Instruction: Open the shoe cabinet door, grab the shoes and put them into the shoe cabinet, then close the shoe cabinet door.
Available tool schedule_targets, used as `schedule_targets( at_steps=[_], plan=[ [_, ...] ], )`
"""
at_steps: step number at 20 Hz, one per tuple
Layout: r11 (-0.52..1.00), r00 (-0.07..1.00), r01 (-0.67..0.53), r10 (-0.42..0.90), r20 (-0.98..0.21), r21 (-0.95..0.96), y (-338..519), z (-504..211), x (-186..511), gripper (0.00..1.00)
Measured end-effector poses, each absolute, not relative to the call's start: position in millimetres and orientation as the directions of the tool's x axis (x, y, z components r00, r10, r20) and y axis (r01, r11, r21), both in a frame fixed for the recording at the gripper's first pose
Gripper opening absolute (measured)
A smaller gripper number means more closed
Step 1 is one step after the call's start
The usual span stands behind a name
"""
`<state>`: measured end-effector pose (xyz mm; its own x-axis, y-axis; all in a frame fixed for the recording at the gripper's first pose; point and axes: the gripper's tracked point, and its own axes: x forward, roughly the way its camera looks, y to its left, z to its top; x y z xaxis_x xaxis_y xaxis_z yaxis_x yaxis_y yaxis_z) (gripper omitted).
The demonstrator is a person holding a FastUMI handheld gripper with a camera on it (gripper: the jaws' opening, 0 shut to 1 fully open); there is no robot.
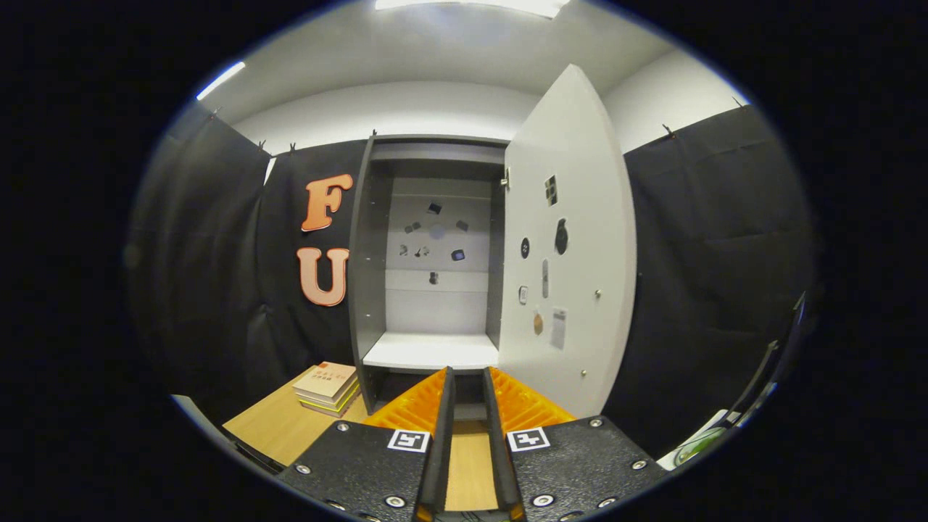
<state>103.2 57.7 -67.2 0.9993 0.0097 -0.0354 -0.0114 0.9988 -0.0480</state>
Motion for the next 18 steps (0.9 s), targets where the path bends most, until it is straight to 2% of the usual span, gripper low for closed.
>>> schedule_targets(
  at_steps=[3,8,12,18],
  plan=[
    [0.998,0.996,-0.055,0.054,-0.065,-0.017,84,-97,112,0.25],
    [0.996,0.976,-0.079,0.083,-0.199,0.029,112,-181,129,0.25],
    [0.997,0.931,-0.063,0.076,-0.357,0.047,119,-276,142,0.27],
    [0.994,0.796,-0.059,0.104,-0.597,0.095,138,-422,161,0.28]
  ],
)
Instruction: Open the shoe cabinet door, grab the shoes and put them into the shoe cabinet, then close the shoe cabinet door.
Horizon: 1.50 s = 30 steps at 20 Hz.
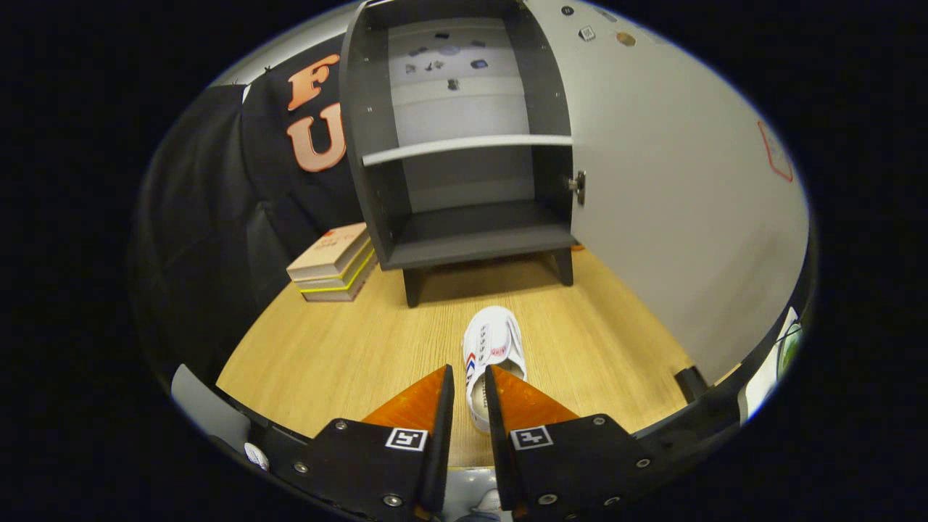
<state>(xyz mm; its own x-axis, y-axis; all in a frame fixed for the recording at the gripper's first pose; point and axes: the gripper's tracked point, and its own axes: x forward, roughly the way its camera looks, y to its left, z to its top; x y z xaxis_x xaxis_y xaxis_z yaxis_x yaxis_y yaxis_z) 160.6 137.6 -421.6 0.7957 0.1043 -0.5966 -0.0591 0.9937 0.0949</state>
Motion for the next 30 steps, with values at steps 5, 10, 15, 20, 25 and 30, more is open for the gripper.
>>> schedule_targets(
  at_steps=[5,10,15,20,25,30],
  plan=[
    [0.99,0.718,-0.063,0.131,-0.684,0.124,145,-483,171,0.28],
    [0.991,0.683,-0.027,0.114,-0.721,0.132,143,-510,191,0.28],
    [0.988,0.641,-0.017,0.128,-0.757,0.153,143,-529,207,0.28],
    [0.985,0.684,-0.019,0.138,-0.717,0.172,142,-519,218,0.03],
    [0.984,0.735,-0.041,0.148,-0.661,0.174,141,-485,218,0.0],
    [0.98,0.792,-0.113,0.189,-0.58,0.165,138,-399,205,0.0]
  ],
)
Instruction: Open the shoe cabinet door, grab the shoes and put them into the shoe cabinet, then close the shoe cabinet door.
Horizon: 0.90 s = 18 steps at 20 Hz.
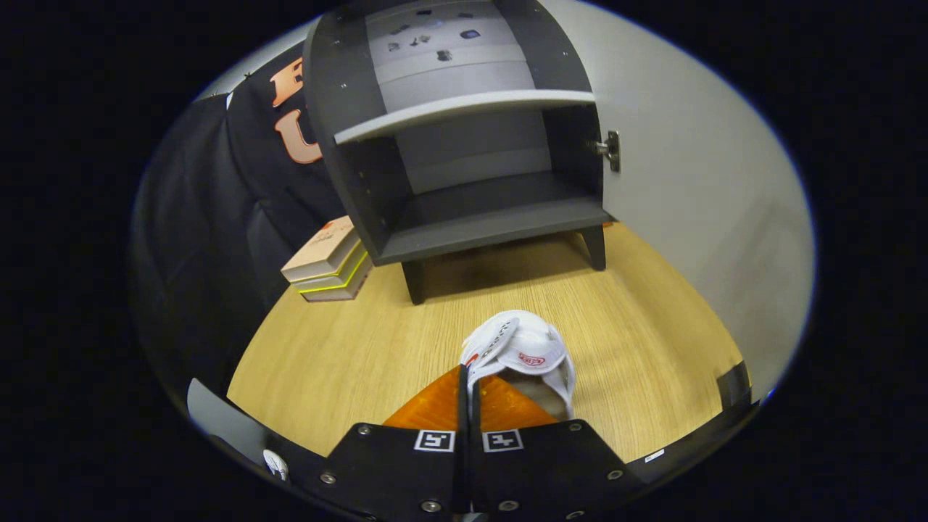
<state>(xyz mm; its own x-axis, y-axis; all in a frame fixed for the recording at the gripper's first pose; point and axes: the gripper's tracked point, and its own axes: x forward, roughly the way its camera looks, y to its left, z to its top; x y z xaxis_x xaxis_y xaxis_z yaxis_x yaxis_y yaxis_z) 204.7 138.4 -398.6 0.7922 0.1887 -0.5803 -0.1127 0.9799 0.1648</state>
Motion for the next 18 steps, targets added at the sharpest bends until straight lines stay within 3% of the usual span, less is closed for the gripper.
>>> schedule_targets(
  at_steps=[8,11,18],
  plan=[
    [0.971,0.909,-0.218,0.239,-0.34,0.101,151,-217,245,0.0],
    [0.969,0.932,-0.236,0.246,-0.265,0.067,162,-179,282,0.0],
    [0.967,0.944,-0.253,0.247,-0.218,0.0,173,-133,368,0.0]
  ],
)
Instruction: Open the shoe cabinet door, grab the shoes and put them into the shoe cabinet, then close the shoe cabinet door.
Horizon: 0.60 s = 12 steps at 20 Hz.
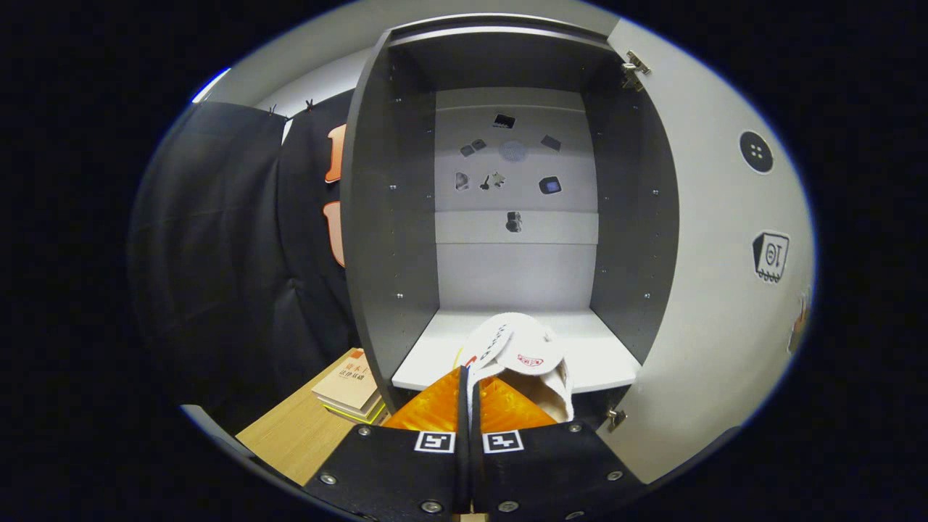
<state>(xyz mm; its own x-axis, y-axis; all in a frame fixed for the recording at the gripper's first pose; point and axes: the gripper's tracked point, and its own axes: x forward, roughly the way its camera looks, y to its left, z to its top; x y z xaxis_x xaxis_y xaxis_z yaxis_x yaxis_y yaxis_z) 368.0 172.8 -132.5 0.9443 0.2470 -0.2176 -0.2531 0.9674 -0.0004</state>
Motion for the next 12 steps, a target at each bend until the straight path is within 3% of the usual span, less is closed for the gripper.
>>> schedule_targets(
  at_steps=[12],
  plan=[
    [0.966,0.94,-0.253,0.234,-0.249,-0.047,180,-141,500,0.0]
  ],
)
